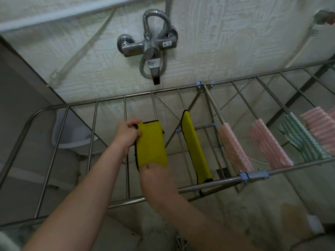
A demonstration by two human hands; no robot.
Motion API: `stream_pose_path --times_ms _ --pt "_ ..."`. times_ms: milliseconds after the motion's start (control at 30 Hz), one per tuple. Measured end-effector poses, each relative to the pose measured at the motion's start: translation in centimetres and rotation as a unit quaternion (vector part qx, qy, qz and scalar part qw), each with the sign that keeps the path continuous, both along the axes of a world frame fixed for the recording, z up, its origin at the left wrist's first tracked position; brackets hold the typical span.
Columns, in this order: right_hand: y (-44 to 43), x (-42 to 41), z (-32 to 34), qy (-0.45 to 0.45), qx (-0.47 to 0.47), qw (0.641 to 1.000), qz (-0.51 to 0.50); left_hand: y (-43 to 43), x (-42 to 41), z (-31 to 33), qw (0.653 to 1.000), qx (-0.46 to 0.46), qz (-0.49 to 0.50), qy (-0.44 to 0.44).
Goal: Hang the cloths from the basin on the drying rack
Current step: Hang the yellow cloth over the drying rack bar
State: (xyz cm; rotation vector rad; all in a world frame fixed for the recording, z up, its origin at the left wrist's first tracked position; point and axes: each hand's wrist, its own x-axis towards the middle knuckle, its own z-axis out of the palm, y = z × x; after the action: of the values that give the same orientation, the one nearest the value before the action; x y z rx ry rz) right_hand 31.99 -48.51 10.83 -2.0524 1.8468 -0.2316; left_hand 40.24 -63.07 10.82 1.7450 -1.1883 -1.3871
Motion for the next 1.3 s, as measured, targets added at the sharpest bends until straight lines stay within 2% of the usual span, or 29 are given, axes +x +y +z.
stream_pose_path --times_ms 67,200,333,400,500,533,600,667,700,833,1033,1300 --pt "0.1 0.7 -0.8 0.005 0.019 0.999 0.037 -0.3 0.6 -1.2 0.997 -0.022 -0.027 -0.061" --pt "-0.3 1.0 -2.5 -0.044 0.006 0.996 0.077 -0.5 0.6 -2.6 0.980 -0.072 -0.077 -0.169" --pt "-0.3 1.0 -3.1 -0.110 0.016 0.988 0.106 -0.4 -0.1 -3.9 0.941 -0.102 -0.145 -0.287" --pt "0.0 -0.1 -2.5 -0.170 0.033 0.982 0.077 -0.1 -0.4 -4.3 0.922 -0.109 -0.190 -0.318" --pt "-0.3 -3.9 -1.7 -0.244 -0.046 0.962 -0.116 1.0 -0.7 -4.0 0.925 -0.128 -0.199 -0.298" --pt "-0.7 -5.4 -1.7 -0.258 -0.030 0.950 -0.174 1.6 -0.9 -3.6 0.938 -0.108 -0.198 -0.261" --pt "-1.2 -7.5 -1.9 -0.269 0.086 0.935 -0.215 3.3 -1.5 -3.1 0.963 -0.020 -0.225 -0.146" --pt "-1.3 -7.9 -2.0 -0.258 0.184 0.931 -0.182 4.5 -2.3 -2.9 0.957 0.031 -0.271 -0.096" --pt "-1.2 -7.8 -2.1 -0.254 0.200 0.931 -0.171 4.8 -2.6 -3.0 0.954 0.036 -0.282 -0.091" --pt "-0.9 -7.6 -2.2 -0.226 0.196 0.941 -0.156 5.3 -2.9 -3.1 0.960 0.047 -0.268 -0.064" --pt "-0.2 -7.5 -1.9 -0.162 0.193 0.960 -0.123 5.5 -3.1 -2.0 0.948 0.082 -0.301 -0.064" --pt "-0.1 -7.8 -1.8 -0.165 0.217 0.958 -0.085 5.2 -3.5 -1.7 0.940 0.101 -0.310 -0.100"
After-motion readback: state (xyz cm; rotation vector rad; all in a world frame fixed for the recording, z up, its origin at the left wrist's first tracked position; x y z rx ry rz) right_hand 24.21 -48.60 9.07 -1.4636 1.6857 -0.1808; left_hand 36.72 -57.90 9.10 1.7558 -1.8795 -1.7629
